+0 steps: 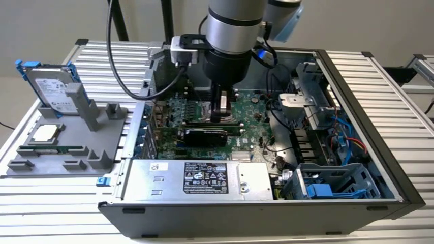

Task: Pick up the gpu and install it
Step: 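Press down on the gpu until it lock into place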

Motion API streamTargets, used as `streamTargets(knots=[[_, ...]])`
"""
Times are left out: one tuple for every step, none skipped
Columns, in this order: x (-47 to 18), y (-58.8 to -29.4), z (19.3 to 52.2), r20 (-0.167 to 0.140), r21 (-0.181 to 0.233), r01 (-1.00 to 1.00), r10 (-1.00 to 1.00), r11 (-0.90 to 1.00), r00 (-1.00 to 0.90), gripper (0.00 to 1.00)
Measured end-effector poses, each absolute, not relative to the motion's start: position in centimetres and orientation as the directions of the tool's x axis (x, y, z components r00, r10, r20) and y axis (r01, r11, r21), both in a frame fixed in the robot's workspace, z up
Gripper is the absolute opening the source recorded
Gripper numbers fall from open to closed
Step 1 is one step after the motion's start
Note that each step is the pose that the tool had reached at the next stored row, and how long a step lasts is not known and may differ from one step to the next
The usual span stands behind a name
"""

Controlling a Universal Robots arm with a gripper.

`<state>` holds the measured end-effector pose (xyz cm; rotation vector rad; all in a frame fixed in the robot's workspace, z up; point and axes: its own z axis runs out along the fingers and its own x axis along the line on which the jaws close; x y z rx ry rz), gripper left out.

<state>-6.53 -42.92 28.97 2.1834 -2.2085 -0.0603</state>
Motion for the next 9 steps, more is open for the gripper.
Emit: streamTargets(knots=[[-6.34,-42.92,28.98,-0.002,0.052,-0.999,-1.0,0.011,-0.011,0.0],[-6.19,-42.92,29.0,-0.002,0.052,-0.999,-1.0,0.011,-0.011,0.0],[-6.03,-42.92,29.03,-0.002,0.051,-0.999,-1.0,0.011,-0.011,0.0],[-5.89,-42.91,29.05,-0.002,0.051,-0.999,-1.0,0.011,-0.011,0.0],[-5.77,-42.92,29.09,-0.002,0.05,-0.999,-1.0,0.011,-0.011,0.0],[-5.65,-42.91,29.14,-0.002,0.05,-0.999,-1.0,0.01,-0.01,0.0],[-5.54,-42.92,29.19,-0.002,0.049,-0.999,-1.0,0.01,-0.01,0.0],[-5.46,-42.92,29.24,-0.002,0.049,-0.999,-1.0,0.01,-0.01,0.0],[-5.41,-42.92,29.3,-0.002,0.048,-0.999,-1.0,0.01,-0.01,0.0]])
